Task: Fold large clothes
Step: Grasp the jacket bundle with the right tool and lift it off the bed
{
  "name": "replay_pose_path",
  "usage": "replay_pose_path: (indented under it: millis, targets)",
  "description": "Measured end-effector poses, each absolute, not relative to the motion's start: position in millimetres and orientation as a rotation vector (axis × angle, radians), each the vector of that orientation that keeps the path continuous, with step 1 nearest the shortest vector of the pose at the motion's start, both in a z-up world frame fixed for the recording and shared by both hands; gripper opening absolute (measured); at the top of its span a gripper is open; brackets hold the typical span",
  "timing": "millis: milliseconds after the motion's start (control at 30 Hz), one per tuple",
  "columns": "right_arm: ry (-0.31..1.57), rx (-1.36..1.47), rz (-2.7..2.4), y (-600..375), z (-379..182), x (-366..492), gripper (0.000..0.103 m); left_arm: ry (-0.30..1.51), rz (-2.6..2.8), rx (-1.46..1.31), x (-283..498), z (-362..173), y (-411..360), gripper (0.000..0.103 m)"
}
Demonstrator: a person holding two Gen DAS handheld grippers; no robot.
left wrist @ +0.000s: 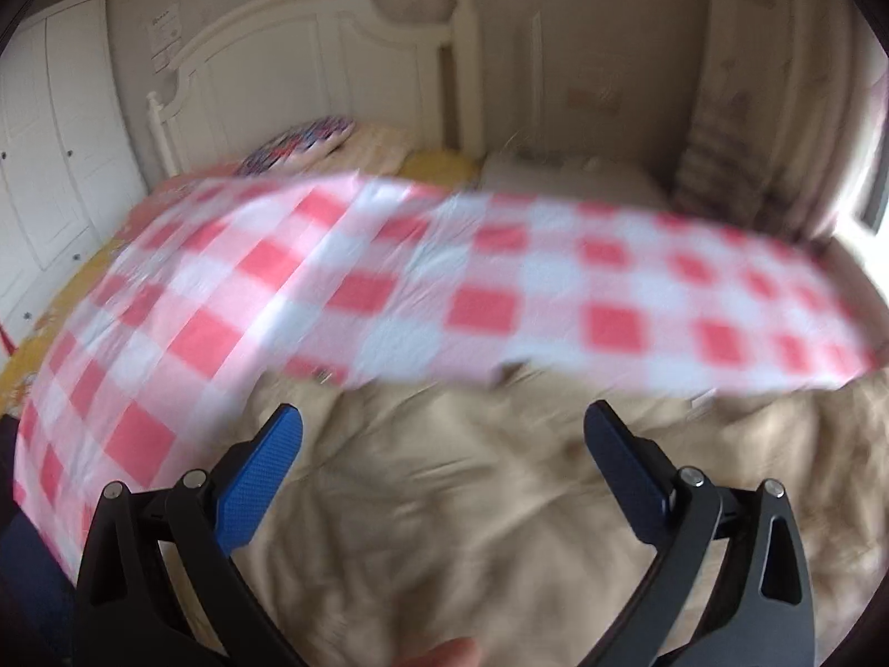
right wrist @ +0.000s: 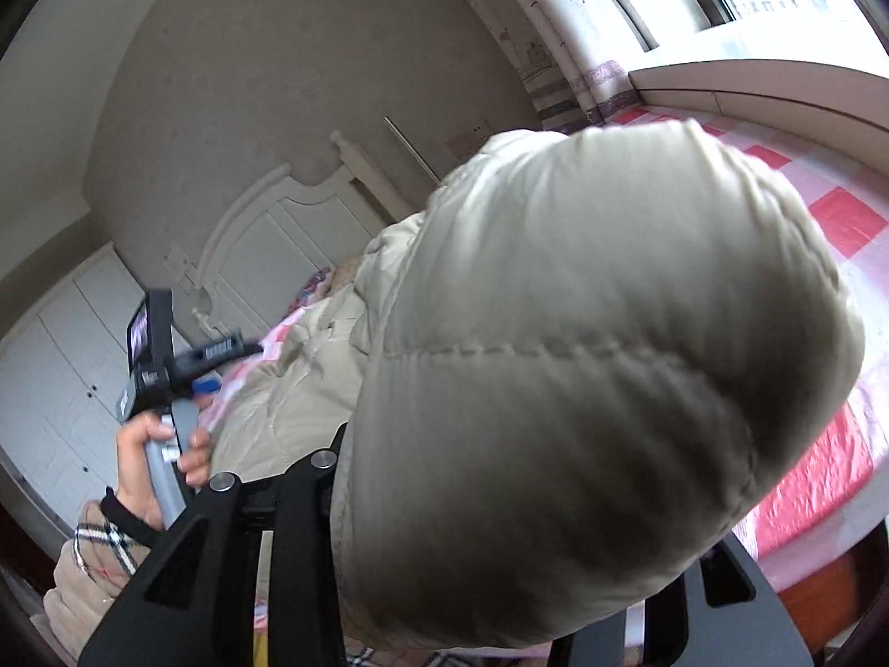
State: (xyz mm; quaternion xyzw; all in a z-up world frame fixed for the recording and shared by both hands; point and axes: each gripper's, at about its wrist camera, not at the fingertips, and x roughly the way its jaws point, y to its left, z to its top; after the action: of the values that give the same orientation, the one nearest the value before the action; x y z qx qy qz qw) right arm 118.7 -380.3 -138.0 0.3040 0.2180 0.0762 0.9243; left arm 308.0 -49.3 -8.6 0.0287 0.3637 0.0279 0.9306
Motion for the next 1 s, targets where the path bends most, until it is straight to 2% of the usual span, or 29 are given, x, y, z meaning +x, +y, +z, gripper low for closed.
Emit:
replay_pose_path:
  millis: [100,200,267,400,600,700,800,833,1000]
  targets:
    - [0.42,0.599,0.162,-376,-130,109,0.042,0.725,0.096,0.237,308,-13,-102,0.101]
    - [0.383,0.534,0.175,-368,-119,97,0.042,0.819,0.12,0.431,326,-58,-140,0.101]
    - [0.367,0.444,0.18,-353,-107,93,0.042,0.805,0.126,0.479,331,-70,-149,0.101]
    - [0.354,0.405,0.182,-348,-99,92,0.042,0.755,0.146,0.453,325,-49,-138,0.101]
    - [0.369,0.407,0.167,-350,-99,97,0.042,0.617,0.089,0.347,232,-13,-94,0.101]
    - [0.371,0.389,0.156,-346,-95,98,0.042,0.597,0.022,0.332,182,-28,-84,0.101]
    - [0.388,0.372,0.15,-338,-92,96,0.042,0.628,-0.068,0.405,162,-70,-96,0.101]
    - [0.386,0.349,0.139,-332,-89,96,0.042,0.586,-0.083,0.384,158,-74,-93,0.101]
    - [0.351,0.221,0.108,-305,-64,100,0.042,0.672,-0.162,0.286,171,-70,-78,0.101]
